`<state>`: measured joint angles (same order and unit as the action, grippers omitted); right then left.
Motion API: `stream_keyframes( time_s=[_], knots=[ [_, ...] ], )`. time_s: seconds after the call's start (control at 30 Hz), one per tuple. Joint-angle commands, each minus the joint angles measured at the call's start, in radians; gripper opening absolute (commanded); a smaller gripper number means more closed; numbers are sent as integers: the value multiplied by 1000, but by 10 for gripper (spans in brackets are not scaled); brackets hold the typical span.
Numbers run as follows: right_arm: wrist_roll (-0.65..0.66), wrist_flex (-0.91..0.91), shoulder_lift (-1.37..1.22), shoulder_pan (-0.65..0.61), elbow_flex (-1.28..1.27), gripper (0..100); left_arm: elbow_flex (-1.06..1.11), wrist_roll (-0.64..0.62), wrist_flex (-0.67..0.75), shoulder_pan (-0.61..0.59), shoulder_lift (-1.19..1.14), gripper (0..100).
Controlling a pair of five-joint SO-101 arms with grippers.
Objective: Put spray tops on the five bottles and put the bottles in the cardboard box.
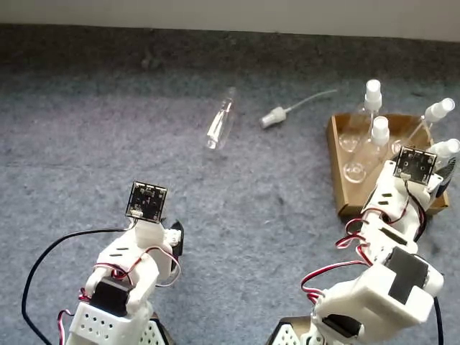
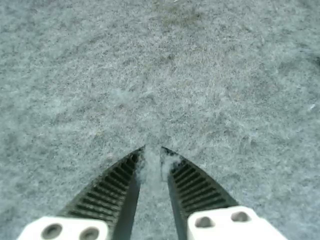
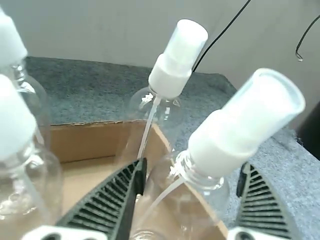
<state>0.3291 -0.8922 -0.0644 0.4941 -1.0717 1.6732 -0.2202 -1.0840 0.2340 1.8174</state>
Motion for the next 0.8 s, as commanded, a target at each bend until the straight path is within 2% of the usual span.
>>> stream_keyframes(
  time_s=[0.0, 0.1, 0.3, 0.77],
  knots=[
    [11, 5, 56, -4, 2, 256, 22, 14, 20, -7, -8, 5],
    [11, 18, 56, -7, 1, 256, 22, 14, 20, -7, -8, 5],
    [0, 231, 159, -8, 2, 256, 22, 14, 20, -7, -8, 5],
    [-32, 400, 398, -1, 1, 256, 22, 14, -5, -5, -5, 6]
  ],
)
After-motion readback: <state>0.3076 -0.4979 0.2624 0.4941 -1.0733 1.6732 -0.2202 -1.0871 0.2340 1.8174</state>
